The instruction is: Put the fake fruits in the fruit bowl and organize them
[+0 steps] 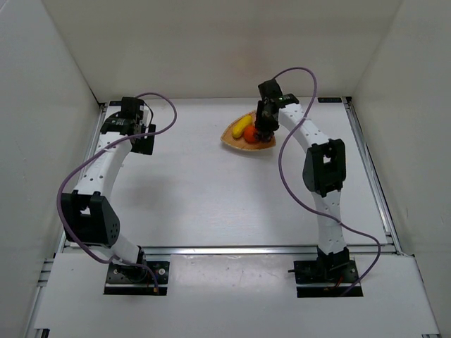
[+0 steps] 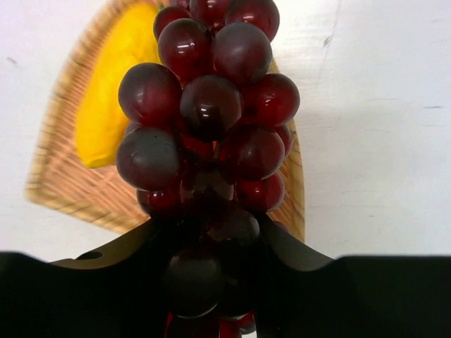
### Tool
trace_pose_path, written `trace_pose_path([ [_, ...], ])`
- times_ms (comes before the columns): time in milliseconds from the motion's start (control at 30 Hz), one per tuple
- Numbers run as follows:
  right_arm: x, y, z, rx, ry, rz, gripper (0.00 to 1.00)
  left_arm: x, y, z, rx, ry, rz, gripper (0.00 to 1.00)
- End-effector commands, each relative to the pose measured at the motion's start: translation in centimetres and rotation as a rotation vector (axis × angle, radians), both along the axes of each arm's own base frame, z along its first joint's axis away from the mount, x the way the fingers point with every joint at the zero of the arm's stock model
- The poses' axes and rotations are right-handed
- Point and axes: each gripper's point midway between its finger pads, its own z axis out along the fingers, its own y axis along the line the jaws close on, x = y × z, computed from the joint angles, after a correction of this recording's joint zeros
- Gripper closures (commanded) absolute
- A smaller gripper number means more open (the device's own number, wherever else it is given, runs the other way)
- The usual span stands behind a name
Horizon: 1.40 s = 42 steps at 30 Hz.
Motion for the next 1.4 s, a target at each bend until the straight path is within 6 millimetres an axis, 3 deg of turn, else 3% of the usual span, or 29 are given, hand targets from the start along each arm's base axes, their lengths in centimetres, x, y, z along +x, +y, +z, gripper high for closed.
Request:
trace_pose_path([
  [0,1.5,0.8,1.6,0.005,-0.068,0.054,0.67,-0.2,0.7,-0.4,-0.008,0.004,0.027,0.0],
  [167,1.4,0.7,0.7,-0.008,-0.05,0.061,0.42,0.0,0.6,-1.0,-0.011,0.02,0.034,0.0],
  [200,1.2,0.6,0.4,-0.011,-0.042,0.061,0.31,-0.1,0.9,-1.0,-0.011,0.02,0.043,0.0],
  [300,0.7,0.5,-0.6,-0.018,-0.016,0.074,0.14,0.0,0.9,-1.3,-0.011,0.029,0.043,0.0],
  [400,0.3,0.4,-0.4,-0.019,-0.014,0.074,0.05,0.2,0.9,-1.3,-0.011,0.029,0.043,0.0],
  [533,-0.6,-0.2,2.0,-0.021,-0.031,0.069,0.01,0.3,0.9,-0.7,-0.012,0.011,0.043,0.0],
  [700,-3.1,-1.8,8.7,-0.007,-0.121,0.034,0.01,0.0,1.5,0.5,-0.004,-0.016,0.061,0.0],
  [767,-5.2,-3.9,11.2,-0.004,-0.152,-0.029,0.01,-0.2,2.0,1.3,-0.001,-0.036,0.065,0.0],
  [800,-6.4,-5.8,13.5,0.016,-0.188,-0.067,0.01,-0.6,2.6,2.2,-0.002,-0.062,0.081,0.0],
  [833,-7.5,-7.0,13.5,0.017,-0.173,-0.093,0.01,-0.7,3.0,2.5,-0.003,-0.072,0.092,0.0],
  [867,-9.0,-8.1,11.8,0.016,-0.122,-0.109,0.01,-1.2,4.0,2.5,-0.002,-0.072,0.12,0.0],
  [900,-10.6,-10.0,13.1,0.069,-0.127,-0.145,0.01,-1.5,4.4,2.4,-0.008,-0.074,0.143,0.0],
  [933,-11.8,-10.9,12.7,0.092,-0.107,-0.151,0.01,-1.9,4.9,3.0,-0.008,-0.094,0.156,0.0],
  [967,-13.9,-11.9,9.7,0.108,-0.023,-0.174,0.01,-2.6,5.7,2.3,-0.019,-0.081,0.188,0.0],
  [1000,-14.8,-14.0,9.1,0.141,-0.008,-0.23,0.01,-3.1,6.2,2.2,-0.018,-0.079,0.202,0.0],
  [1033,-16.5,-14.7,10.1,0.179,-0.047,-0.237,0.01,-3.8,6.7,2.5,-0.025,-0.092,0.22,0.0],
  [1100,-20.1,-17.8,7.9,0.18,-0.024,-0.34,0.01,-4.9,7.1,1.7,-0.032,-0.075,0.233,0.0],
  [1167,-22.1,-20.2,6.8,0.171,-0.023,-0.422,0.01,-6.1,7.4,1.3,-0.031,-0.069,0.247,0.0],
  [1200,-23.5,-20.6,7.1,0.174,-0.048,-0.438,0.01,-6.5,7.6,1.1,-0.037,-0.07,0.266,0.0],
  [1233,-24.9,-20.9,5.3,0.164,-0.013,-0.45,0.01,-6.9,7.6,0.9,-0.037,-0.067,0.266,0.0],
  [1367,-27.7,-21.1,3.0,0.168,0.015,-0.477,0.01,-9.2,7.7,0.2,-0.049,-0.069,0.291,0.0],
])
